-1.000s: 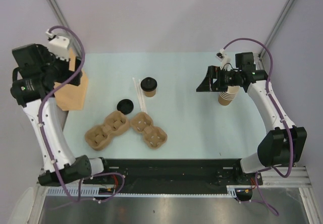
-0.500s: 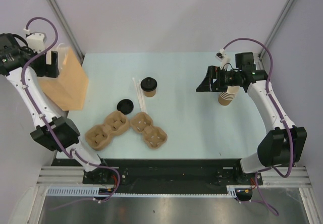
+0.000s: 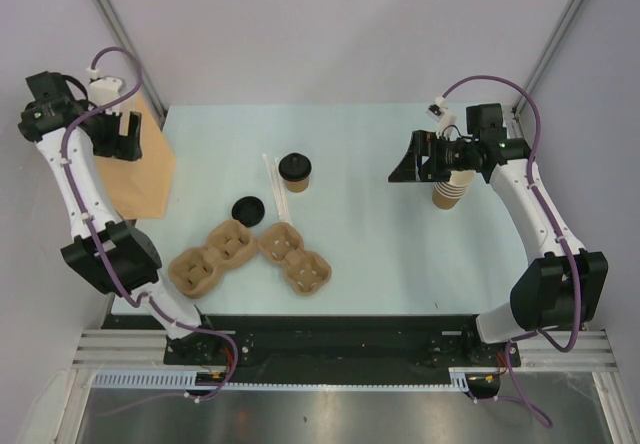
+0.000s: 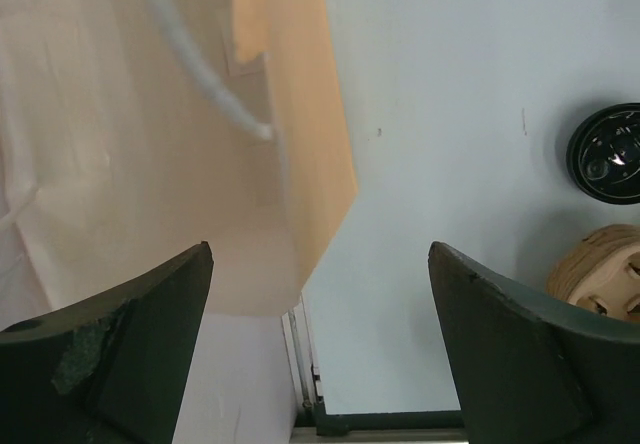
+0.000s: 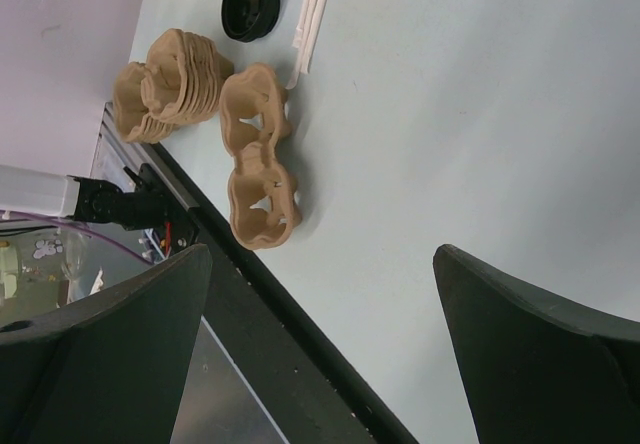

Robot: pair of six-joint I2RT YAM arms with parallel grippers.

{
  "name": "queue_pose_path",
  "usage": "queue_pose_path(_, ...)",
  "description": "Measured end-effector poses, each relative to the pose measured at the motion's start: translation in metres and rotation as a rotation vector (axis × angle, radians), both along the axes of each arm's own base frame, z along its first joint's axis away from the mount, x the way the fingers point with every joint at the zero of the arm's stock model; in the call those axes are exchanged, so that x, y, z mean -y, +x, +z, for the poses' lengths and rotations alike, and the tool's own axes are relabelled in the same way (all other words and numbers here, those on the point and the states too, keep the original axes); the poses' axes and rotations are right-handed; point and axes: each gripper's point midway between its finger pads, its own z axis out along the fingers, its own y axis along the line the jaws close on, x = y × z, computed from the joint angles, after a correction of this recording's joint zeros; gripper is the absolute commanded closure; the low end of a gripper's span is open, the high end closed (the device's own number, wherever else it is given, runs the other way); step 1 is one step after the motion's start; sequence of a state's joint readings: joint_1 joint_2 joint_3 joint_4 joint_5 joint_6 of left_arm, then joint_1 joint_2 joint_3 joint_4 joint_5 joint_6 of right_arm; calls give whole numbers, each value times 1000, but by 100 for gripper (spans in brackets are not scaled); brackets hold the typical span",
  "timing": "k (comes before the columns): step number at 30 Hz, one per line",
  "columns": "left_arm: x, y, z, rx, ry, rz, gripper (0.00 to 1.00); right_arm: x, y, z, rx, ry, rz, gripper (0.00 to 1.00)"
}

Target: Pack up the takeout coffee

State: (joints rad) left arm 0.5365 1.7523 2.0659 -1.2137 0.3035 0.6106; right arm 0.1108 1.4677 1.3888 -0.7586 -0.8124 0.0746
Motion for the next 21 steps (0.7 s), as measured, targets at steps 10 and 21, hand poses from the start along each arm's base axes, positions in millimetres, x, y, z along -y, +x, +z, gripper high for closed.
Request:
queue_pose_path(10, 7, 32, -20, -23, 26, -32, 20, 1, 0, 0, -1, -3, -3, 0)
queue_pose_path(21, 3, 52, -39, -40, 19, -41, 95, 3, 1, 0, -2, -2, -10, 1)
